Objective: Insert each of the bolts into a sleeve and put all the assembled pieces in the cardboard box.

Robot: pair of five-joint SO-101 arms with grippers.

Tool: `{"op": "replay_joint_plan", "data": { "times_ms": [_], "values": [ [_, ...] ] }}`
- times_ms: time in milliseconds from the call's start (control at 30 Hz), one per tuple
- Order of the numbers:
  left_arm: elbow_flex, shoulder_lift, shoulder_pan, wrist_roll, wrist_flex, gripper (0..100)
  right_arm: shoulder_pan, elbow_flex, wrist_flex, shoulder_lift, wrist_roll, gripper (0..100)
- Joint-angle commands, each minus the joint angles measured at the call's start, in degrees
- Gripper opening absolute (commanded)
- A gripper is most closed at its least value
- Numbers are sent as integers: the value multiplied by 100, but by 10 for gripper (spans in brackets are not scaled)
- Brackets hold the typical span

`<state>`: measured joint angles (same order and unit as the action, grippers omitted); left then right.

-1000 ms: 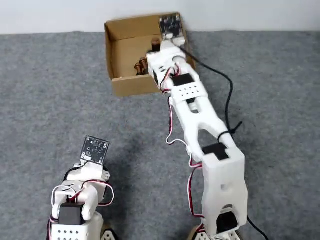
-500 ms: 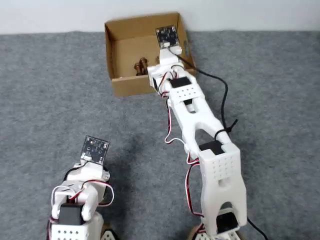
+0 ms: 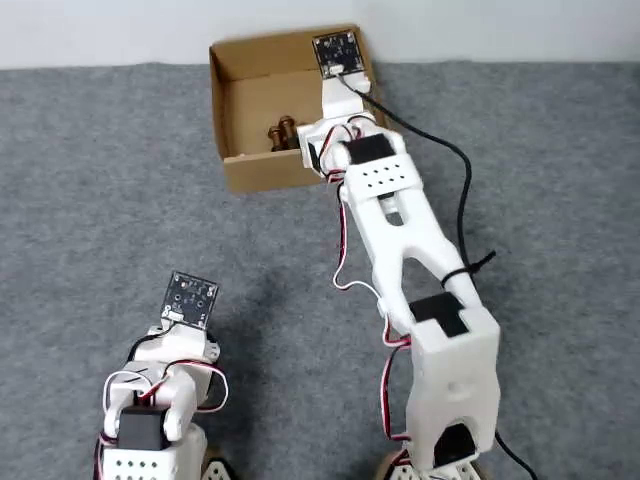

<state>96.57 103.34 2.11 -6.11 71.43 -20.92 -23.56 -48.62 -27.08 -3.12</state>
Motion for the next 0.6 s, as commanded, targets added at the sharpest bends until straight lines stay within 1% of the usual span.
{"op": "replay_joint_plan", "data": {
  "times_ms": [0,233,567],
  "values": [
    [-13,35,9,-26,44,6,-13,-220,-1042,822,35,8],
    [-13,35,9,-26,44,6,31,-193,-2862,1587,35,8],
    [-13,35,9,-26,44,6,-13,-193,-4866,2387,26,9]
  ]
}}
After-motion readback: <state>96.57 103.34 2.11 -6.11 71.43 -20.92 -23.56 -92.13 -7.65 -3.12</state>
